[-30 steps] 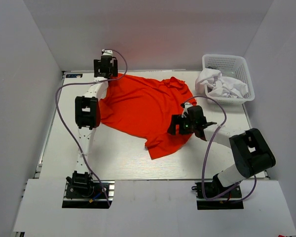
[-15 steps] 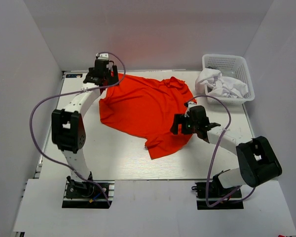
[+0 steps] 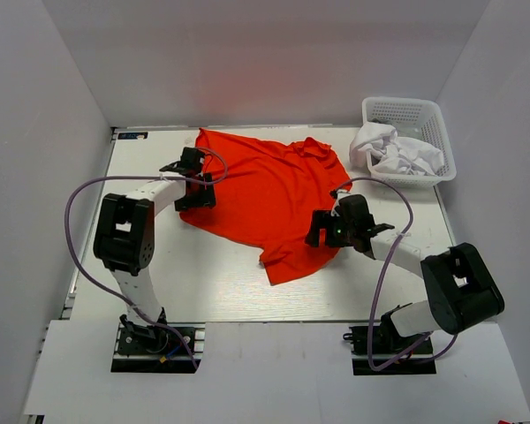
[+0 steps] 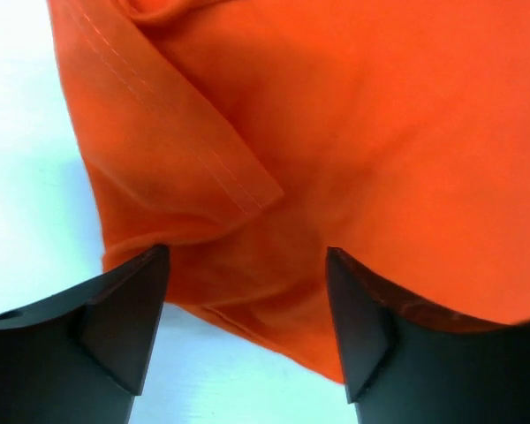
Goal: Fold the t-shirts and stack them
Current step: Flatten out the tshirt
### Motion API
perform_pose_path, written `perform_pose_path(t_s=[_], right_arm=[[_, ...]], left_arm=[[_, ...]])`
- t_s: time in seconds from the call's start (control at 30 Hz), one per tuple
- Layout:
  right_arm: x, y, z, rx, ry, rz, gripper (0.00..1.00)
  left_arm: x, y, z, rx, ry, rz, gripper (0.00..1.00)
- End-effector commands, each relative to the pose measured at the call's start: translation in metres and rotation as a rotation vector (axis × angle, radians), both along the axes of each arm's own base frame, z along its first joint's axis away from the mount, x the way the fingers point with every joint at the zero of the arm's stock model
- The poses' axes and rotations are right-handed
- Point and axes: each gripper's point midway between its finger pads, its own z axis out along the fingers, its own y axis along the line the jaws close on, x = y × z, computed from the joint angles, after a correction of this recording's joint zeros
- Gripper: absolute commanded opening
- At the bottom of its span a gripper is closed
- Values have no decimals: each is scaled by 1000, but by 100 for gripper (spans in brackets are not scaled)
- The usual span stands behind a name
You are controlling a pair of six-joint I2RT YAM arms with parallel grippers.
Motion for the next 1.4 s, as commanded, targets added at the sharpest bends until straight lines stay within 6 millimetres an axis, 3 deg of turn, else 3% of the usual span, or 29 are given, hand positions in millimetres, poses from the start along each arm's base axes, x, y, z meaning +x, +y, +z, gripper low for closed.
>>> perform_pose_path(t_s=[0.0, 0.03, 0.13, 0.2, 0.3, 0.33, 0.37, 0.47, 0.6, 0.7, 0.73, 0.87, 0.97, 1.17, 1.2, 1.23, 1.27, 1.33, 1.37], right_arm=[[-5, -2, -6, -1, 33, -11, 90], [-4, -5, -6, -14, 32, -22, 90], [-5, -8, -8, -28, 45, -28, 90], [-12, -13, -14, -52, 71, -36, 90], [-14, -24, -21, -94, 94, -91, 90], [-18, -28, -26, -108, 119, -108, 90], [-19, -38, -32, -150, 122, -154, 90], [-21, -56, -38, -197, 136, -259, 90], [-20, -63, -34, -196, 138, -314, 90], [-18, -65, -32, -206, 146, -324, 90], [-19, -67, -32, -212, 151, -327, 90], [-11, -76, -26, -242, 147, -368, 90], [-6, -80, -25, -266, 159, -391, 90], [13, -92, -20, -309, 137, -422, 90], [20, -94, -16, -320, 128, -431, 90], [23, -99, -20, -347, 142, -429, 90], [41, -100, -12, -350, 124, -447, 90], [45, -114, -23, -396, 175, -489, 90], [61, -115, -12, -391, 144, -515, 90]], left_arm=[[3, 21, 1, 71, 15, 142, 79], [6, 29, 4, 82, 4, 198, 71], [9, 48, 7, 145, -30, 296, 71], [9, 51, 4, 160, -20, 309, 71], [13, 77, 6, 248, -5, 486, 71], [0, 91, 3, 336, 34, 539, 71], [-1, 102, 6, 337, 26, 610, 69], [-17, 119, 0, 347, 72, 717, 68], [-46, 157, -1, 336, 109, 882, 68], [-67, 165, -6, 267, 125, 947, 68], [-70, 172, 5, 232, 96, 980, 68], [-79, 172, 17, 100, 8, 1003, 69], [-75, 156, 23, -24, 1, 928, 73], [-75, 135, 34, -102, -34, 812, 74], [-69, 128, 38, -150, -61, 780, 76], [-71, 115, 35, -199, -60, 734, 85], [-66, 97, 46, -300, -89, 663, 89], [-68, 87, 51, -352, -122, 621, 98], [-72, 84, 54, -369, -119, 627, 100]])
